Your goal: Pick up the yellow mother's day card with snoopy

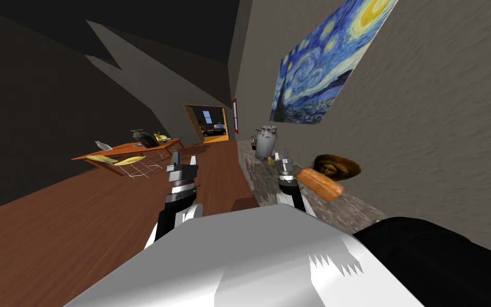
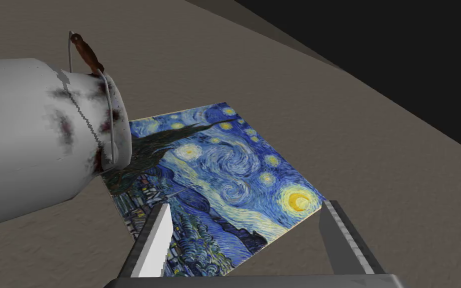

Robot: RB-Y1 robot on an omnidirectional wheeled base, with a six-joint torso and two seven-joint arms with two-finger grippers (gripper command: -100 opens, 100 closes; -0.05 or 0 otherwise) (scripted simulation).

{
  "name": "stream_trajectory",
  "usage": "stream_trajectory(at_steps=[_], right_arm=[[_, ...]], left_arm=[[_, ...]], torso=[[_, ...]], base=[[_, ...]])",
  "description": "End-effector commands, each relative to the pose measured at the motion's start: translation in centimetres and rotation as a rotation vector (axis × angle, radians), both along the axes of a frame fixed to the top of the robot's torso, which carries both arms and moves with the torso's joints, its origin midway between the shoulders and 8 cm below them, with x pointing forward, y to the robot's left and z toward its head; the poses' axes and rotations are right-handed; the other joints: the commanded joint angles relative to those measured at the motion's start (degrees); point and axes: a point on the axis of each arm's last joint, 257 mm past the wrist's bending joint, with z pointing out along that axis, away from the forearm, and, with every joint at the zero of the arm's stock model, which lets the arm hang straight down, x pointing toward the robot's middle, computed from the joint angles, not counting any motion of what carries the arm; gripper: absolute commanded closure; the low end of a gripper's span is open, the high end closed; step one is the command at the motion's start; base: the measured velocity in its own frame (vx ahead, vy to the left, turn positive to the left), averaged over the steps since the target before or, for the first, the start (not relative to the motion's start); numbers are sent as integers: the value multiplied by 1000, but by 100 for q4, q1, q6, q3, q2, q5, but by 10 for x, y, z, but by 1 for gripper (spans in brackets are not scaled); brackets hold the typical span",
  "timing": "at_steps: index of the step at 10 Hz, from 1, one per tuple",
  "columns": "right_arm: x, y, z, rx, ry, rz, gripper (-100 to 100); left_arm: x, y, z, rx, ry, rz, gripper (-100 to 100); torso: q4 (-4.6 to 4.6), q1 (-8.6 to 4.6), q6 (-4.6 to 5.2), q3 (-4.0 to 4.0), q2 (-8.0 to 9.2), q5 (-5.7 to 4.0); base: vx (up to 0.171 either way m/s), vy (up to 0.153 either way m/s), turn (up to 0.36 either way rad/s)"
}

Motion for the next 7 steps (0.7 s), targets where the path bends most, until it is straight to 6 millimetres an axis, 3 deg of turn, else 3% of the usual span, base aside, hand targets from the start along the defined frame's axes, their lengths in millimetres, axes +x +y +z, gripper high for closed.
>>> stream_trajectory(at_steps=[1, 7], right_arm=[[6, 0, -12, -62, 39, -11, -100], [29, -18, -72, -302, 212, -111, -100]], left_arm=[[0, 0, 0, 0, 0, 0, 0], [0, 0, 0, 0, 0, 0, 0]], torso=[[0, 0, 0, 0, 0, 0], [-2, 32, 0, -4, -7, 7]], base=[[-10, 36, 10], [5, 85, 6]])
